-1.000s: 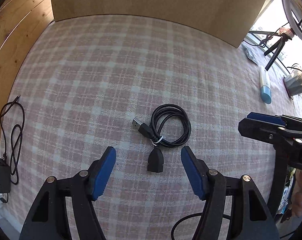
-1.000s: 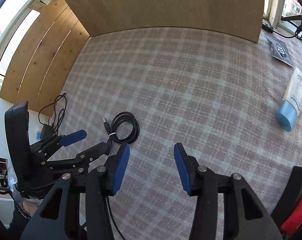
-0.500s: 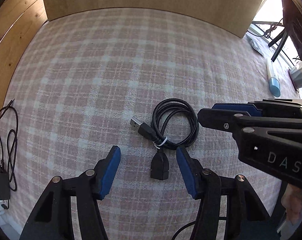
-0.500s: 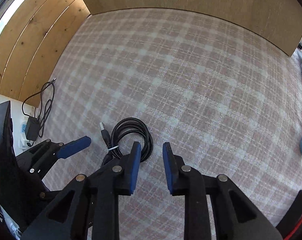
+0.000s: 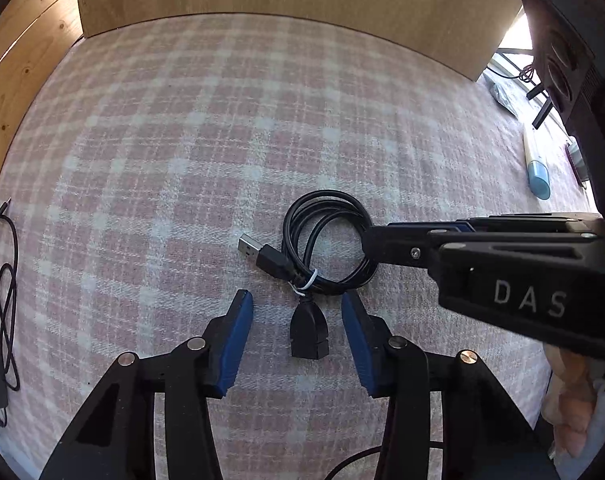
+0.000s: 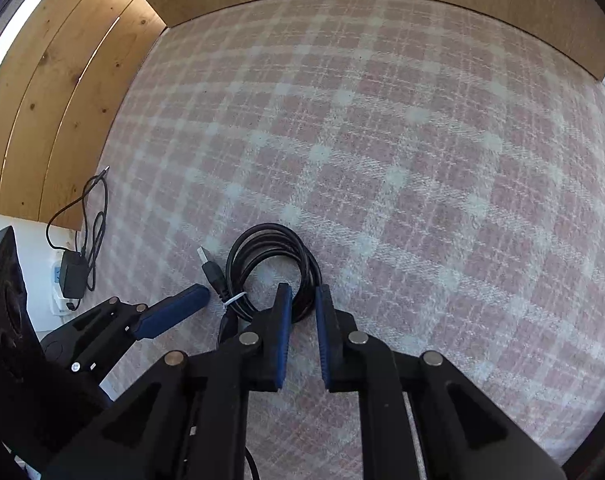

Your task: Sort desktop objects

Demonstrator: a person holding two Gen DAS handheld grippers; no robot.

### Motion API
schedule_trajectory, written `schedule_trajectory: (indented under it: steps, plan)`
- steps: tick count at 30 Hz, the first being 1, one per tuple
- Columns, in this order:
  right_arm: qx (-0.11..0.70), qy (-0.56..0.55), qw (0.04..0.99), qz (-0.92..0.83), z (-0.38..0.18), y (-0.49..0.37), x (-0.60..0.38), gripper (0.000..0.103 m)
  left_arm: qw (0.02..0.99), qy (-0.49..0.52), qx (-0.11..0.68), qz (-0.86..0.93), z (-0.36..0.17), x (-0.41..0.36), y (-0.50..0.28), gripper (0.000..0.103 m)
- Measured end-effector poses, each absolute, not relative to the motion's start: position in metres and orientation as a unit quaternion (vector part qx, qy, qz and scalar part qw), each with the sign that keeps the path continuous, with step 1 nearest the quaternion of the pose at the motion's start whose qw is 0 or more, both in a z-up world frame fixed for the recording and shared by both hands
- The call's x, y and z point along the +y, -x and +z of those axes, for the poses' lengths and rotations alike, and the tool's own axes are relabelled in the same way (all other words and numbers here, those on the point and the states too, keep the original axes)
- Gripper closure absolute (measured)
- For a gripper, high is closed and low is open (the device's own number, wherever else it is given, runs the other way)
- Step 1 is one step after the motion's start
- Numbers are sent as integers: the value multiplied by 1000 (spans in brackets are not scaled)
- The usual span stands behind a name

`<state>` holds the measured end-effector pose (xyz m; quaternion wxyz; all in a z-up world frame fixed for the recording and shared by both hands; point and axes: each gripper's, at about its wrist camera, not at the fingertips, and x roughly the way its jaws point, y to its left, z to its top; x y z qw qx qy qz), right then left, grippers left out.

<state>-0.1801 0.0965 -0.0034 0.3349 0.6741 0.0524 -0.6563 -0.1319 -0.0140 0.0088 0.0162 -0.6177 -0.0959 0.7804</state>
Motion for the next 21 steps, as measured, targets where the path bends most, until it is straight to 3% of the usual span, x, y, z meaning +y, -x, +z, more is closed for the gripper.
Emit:
schedule_trajectory:
  steps: [12, 14, 16, 20, 21]
  plan:
    - [45, -671, 344, -656, -4, 183, 80, 89, 19, 611, -98, 785, 11, -14, 135, 60]
    - [32, -676, 344, -651, -7, 184, 82, 96, 22, 607, -104, 788, 11, -15, 134, 61]
    - [25, -676, 351, -648, -8, 181, 86, 97, 26, 605, -110, 788, 12, -15, 133, 68]
    - [25, -673, 351, -650, -9, 168, 76, 101, 24, 603, -106, 791, 14, -13, 130, 69]
    - [16, -676, 355, -646, -9, 166, 79, 102, 31, 603, -113, 789, 14, -13, 129, 75]
